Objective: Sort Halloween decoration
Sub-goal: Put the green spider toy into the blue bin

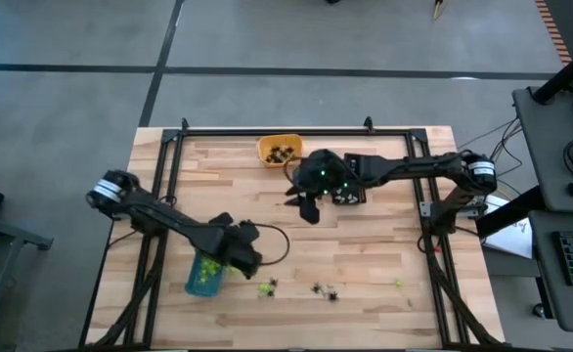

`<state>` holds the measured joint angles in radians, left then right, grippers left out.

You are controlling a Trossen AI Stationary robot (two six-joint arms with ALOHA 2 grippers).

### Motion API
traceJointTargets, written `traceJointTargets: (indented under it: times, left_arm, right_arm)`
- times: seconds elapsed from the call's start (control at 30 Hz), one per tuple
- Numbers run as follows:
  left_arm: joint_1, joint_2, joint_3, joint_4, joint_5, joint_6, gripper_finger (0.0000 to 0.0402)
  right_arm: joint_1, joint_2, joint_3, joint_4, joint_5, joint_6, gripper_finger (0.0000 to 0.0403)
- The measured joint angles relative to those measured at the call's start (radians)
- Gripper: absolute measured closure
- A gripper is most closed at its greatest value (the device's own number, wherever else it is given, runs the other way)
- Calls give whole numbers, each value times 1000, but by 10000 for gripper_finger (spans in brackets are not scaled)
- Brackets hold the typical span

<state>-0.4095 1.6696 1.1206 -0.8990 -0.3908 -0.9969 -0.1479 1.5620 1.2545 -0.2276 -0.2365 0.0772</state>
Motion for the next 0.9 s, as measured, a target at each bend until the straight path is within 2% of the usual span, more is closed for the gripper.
traceJointTargets:
  times: [0.13,0.4,0.63,0.9]
  left_arm:
    - [10,115,96,-110,6,-13,307]
    - [18,317,231,-285,71,-19,395]
    - [15,410,275,-340,140,-26,400]
    - [1,412,278,-367,185,-25,401]
  right_arm:
    - [39,0,0,0,0,1,262]
    - [65,0,1,0,4,28,268]
    - [72,0,1,0,12,39,268]
    - [74,0,1,0,12,57,268]
